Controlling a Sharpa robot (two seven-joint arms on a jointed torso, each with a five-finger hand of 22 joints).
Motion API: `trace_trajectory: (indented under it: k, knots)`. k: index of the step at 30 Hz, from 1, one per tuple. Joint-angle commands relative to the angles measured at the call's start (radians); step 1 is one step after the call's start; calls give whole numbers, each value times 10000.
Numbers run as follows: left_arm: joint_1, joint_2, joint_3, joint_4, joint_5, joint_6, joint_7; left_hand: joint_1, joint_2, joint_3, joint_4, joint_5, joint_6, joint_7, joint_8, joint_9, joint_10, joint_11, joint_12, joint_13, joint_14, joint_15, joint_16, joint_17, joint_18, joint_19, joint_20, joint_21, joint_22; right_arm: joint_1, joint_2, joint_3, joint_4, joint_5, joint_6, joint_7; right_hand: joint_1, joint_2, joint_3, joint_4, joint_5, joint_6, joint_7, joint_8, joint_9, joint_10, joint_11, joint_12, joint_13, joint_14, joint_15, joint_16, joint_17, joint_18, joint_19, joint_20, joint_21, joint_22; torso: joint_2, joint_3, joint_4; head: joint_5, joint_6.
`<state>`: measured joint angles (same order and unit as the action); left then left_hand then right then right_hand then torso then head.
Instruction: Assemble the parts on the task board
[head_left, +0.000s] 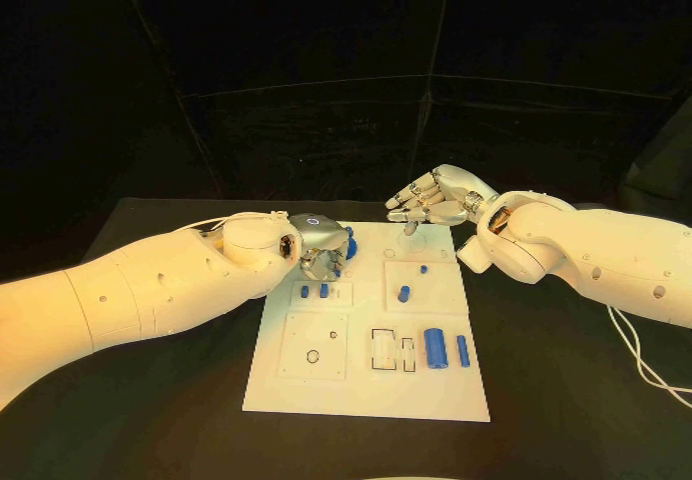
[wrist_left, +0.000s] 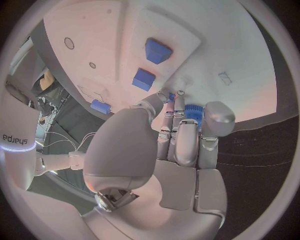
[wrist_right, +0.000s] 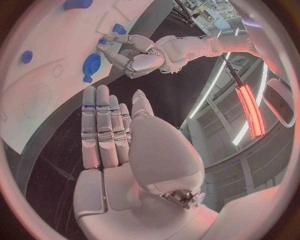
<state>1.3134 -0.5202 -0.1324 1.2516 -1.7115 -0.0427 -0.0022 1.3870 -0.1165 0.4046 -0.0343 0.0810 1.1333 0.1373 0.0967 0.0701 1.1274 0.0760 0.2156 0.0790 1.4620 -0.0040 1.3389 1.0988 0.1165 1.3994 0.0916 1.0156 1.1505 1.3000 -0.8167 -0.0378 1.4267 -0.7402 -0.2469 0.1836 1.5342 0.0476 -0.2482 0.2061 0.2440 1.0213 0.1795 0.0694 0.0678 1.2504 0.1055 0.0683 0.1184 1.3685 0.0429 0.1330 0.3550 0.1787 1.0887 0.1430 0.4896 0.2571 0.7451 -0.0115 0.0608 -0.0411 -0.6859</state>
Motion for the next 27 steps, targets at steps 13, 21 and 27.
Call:
trace_trajectory:
  k: [13, 21, 27]
  knots:
    - [-189, -117, -132, -21, -299, -167, 49, 31, -66, 630, -99, 1, 343, -5, -82, 39, 715, -61, -663, -117, 120, -103, 34, -69, -61, 189, -47, 209, 203, 17, -23, 5, 51, -9, 65, 24, 2, 107, 1, -81, 38, -38, -3, 21, 0, -50, 2, -22, -15, -1, -18, -50, -17, 43, 23, 48, -55, -16, -2, 1, 0, 38, 22]
    - [-202, -330, -126, 153, 13, -1019, 286, 2, -135, 797, -147, 2, 350, 33, -136, 28, 778, -37, -867, -131, 155, -93, 64, -1, -75, 217, -53, 262, 260, 17, -27, 5, 52, -9, 48, 38, 2, 107, 1, -81, 38, -38, -3, 21, 0, -50, 2, -22, -15, -1, -18, -50, -17, 43, 23, 48, -55, -16, -10, -3, 2, 42, 42]
    - [-203, -569, -106, 339, 238, -1544, 454, -22, -161, 819, -149, -2, 353, 37, -146, 27, 796, -32, -904, -131, 164, -89, 75, 25, -81, 227, -52, 287, 282, 17, -27, 5, 37, -9, 21, 57, 2, 107, 1, -81, 38, -38, -3, 21, 0, -50, 2, -22, -15, -1, -18, -50, -17, 43, 23, 48, -55, -16, -7, -3, 4, 55, 81]
